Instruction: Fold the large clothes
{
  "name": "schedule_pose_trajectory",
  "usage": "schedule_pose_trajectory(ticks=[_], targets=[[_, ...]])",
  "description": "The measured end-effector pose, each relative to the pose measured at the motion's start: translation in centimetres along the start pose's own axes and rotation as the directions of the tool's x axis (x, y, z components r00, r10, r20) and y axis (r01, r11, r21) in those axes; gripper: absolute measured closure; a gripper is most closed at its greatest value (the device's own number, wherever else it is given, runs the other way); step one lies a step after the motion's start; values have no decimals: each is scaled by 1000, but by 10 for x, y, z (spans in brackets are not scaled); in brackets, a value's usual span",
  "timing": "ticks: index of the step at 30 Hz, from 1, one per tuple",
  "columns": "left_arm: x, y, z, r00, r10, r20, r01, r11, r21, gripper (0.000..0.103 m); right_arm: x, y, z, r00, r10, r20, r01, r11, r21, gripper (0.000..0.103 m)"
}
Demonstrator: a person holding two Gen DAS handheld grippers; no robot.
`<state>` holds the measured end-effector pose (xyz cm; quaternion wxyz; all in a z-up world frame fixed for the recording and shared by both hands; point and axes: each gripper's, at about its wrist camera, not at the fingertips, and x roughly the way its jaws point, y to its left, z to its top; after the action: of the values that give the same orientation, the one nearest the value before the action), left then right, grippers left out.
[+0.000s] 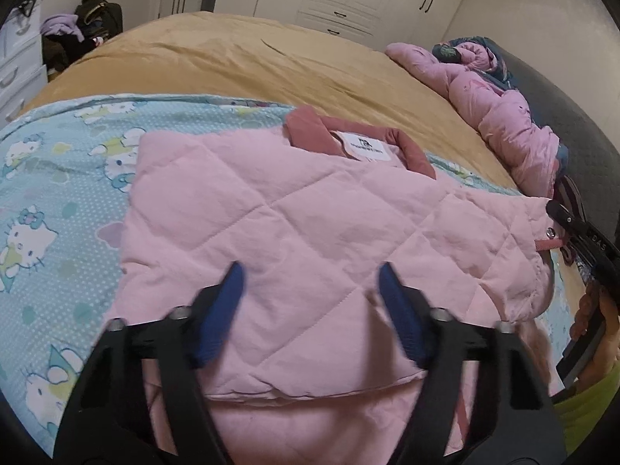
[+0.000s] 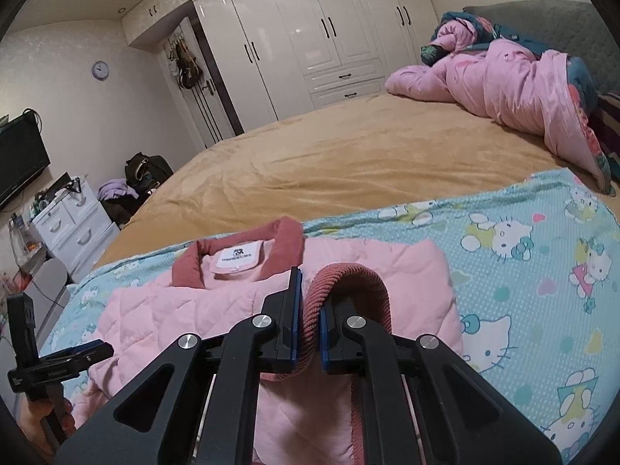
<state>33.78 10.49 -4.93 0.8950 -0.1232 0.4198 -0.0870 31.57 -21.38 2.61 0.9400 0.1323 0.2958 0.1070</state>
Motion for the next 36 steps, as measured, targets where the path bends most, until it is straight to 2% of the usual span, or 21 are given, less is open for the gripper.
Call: schedule_pose_trajectory(ticks=[8,11,14,16,17,18,19,22,25,28,32,36], targets=[[23,-10,-9,998,31,-56,-29,999,46,52,0,0,0,1000,1,-13,-1,1000,13,94],[25,-9,-11,998,36,-60,-34,998,49,52,0,-1,1,1000,-6,-28,7,1000,23,88],[25,-9,-11,997,37,-62,-34,998,49,52,-2,-6,2,999,11,-41,-8,996,83,83],[26,-9,-11,997,38,-64,-35,998,51,52,-3,-7,3,998,31,-48,-26,993,112,74],[26,-9,-11,997,40,-64,-37,998,51,52,-6,-6,4,999,5,-36,-1,993,114,68],[26,-8,-11,997,41,-64,-38,998,50,52,-11,-6,5,1000,-27,-14,28,994,109,45],[27,-9,-11,997,40,-65,-37,998,48,52,-16,-5,6,998,-56,15,54,993,101,33],[27,-10,-10,997,41,-66,-38,998,48,52,-34,1,13,995,-77,68,72,995,68,33],[27,-10,-10,997,45,-66,-42,998,51,52,-35,21,14,998,-24,53,23,1000,11,33],[26,-9,-10,997,45,-67,-42,998,50,52,-24,46,8,999,50,-15,-51,997,-54,33],[27,-10,-10,997,46,-67,-43,998,52,52,3,87,-11,990,37,-133,-63,979,-196,33],[27,-11,-10,997,44,-68,-41,998,49,52,19,101,-24,981,29,-191,-74,970,-231,33]])
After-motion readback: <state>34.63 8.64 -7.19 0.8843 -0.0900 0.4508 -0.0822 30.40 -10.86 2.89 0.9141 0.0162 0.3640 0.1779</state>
